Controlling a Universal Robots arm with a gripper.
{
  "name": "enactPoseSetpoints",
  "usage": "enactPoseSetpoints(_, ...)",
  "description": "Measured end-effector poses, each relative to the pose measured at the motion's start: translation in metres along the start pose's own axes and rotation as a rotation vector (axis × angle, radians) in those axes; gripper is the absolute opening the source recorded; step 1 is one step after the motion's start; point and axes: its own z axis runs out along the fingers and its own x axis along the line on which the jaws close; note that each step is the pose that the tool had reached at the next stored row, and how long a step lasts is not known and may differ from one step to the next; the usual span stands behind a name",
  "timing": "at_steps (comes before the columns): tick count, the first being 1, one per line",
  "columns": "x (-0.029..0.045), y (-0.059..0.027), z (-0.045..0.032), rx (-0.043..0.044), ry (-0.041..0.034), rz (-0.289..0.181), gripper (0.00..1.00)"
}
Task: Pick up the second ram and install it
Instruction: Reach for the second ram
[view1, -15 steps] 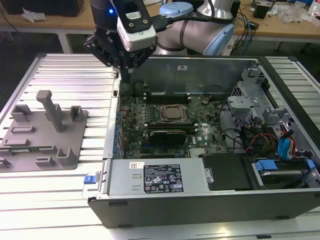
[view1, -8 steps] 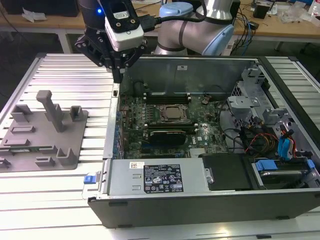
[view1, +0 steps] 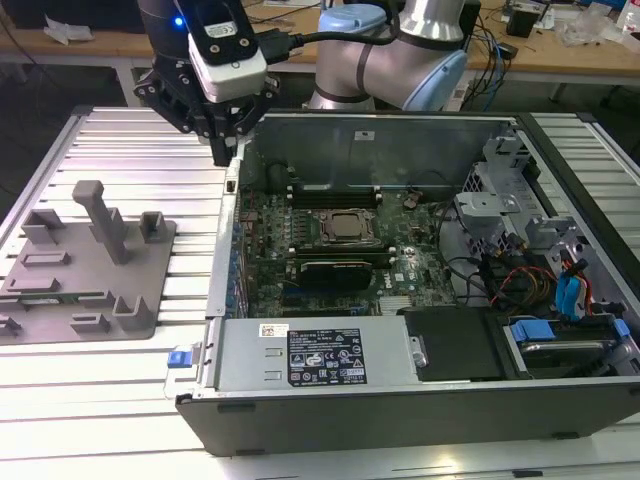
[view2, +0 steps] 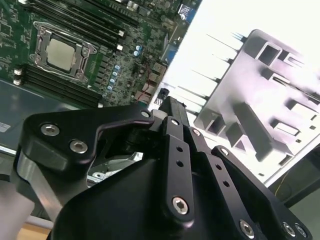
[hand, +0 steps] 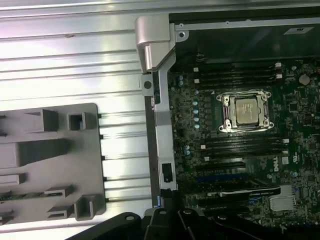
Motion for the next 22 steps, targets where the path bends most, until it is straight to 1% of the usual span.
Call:
enactPoseSetpoints(1,0.0018,-0.0001,0.0,0.0,0.0,0.0,0.08)
enactPoseSetpoints(4,0.0138,-0.001,-0.0003,0.0,0.0,0.0,0.08)
enactPoseSetpoints(5,0.0163,-0.0012,-0.0004,0.0,0.0,0.0,0.08)
enactPoseSetpoints(14,0.0293,-0.0021,-0.0007,0.0,0.0,0.0,0.08)
enactPoseSetpoints(18,0.0381,-0.0028,-0.0009,0.0,0.0001,0.0,0.08)
enactPoseSetpoints(22,0.0507,-0.0037,-0.0011,0.0,0.0,0.0,0.08)
